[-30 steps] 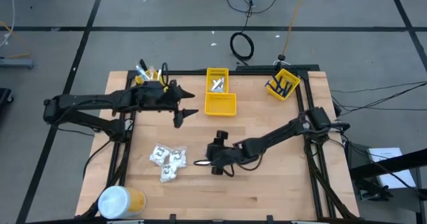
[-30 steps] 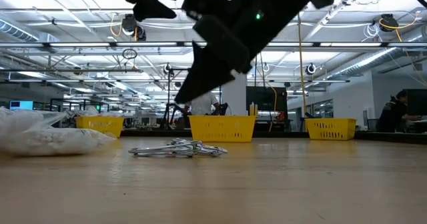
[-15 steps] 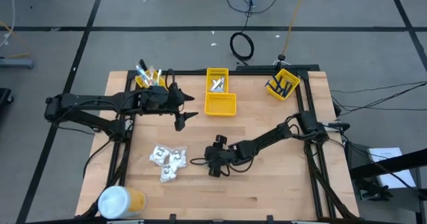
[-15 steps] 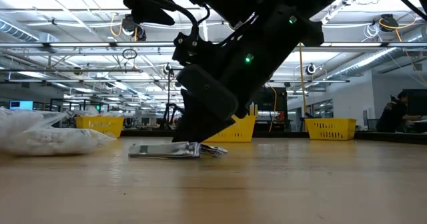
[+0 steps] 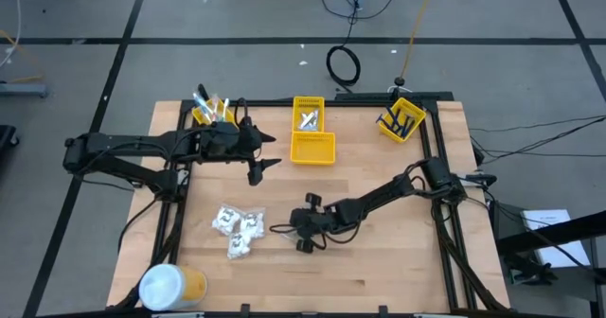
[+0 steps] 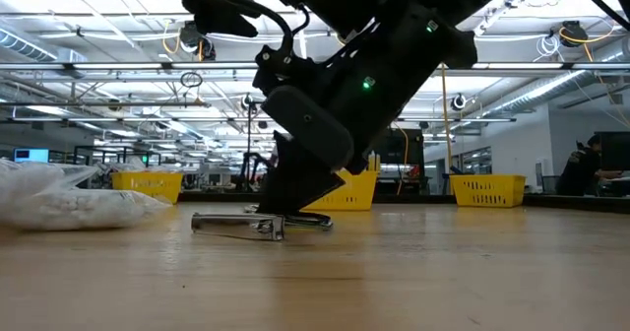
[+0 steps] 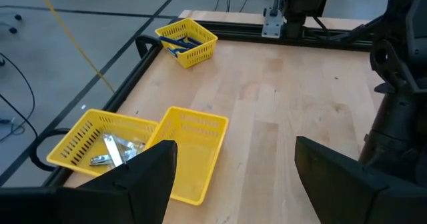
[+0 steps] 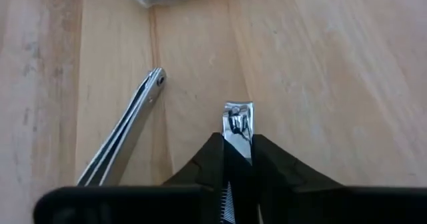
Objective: Pick & Place Travel size toiletries
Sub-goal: Put the nail cutter into the top middle yellow bin
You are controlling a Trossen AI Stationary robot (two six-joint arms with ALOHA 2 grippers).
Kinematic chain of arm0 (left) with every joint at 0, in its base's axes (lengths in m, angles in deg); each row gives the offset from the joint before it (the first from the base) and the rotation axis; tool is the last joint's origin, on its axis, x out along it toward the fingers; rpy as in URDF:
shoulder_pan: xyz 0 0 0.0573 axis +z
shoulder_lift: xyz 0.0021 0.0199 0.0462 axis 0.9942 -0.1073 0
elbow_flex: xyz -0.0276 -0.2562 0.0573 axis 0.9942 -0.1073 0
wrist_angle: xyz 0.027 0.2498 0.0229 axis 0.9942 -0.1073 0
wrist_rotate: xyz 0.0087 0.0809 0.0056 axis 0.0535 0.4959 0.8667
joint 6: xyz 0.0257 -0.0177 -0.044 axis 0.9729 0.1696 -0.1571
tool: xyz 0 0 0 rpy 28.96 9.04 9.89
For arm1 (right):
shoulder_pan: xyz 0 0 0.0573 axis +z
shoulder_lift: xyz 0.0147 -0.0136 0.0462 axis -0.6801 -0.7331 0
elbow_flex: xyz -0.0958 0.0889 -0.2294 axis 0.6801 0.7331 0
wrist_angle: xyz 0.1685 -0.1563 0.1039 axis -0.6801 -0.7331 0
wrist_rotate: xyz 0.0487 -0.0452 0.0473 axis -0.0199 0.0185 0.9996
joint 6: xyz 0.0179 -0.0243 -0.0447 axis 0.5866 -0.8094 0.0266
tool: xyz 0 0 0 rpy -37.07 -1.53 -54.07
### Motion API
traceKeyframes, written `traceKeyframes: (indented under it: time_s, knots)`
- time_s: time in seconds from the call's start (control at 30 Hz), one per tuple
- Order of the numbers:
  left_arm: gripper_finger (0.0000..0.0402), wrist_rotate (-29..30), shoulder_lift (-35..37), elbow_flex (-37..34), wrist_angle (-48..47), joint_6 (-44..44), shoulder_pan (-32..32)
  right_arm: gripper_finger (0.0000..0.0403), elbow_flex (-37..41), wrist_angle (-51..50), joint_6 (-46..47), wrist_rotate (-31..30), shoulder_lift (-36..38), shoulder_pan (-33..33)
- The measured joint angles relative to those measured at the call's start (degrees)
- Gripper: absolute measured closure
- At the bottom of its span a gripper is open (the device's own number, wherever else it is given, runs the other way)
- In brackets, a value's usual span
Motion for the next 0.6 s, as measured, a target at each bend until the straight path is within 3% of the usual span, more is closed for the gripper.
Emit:
traceKeyframes:
  time_s: [0.17,0.37,0.6]
  knots:
    - [0.0108,-0.1,0.0,0.0,0.0,0.3,-0.5,0.0361,0.5,-1.6,-5.2,-0.5,3.5,0.0]
    - [0.0107,-0.5,0.0,0.0,0.5,2.3,-2.6,0.0361,0.1,0.0,-13.4,-2.1,12.9,-2.1]
    - [0.0107,-0.6,-1.2,0.0,0.0,2.4,-4.1,0.0361,0.2,0.0,-22.3,-1.9,19.7,-12.8]
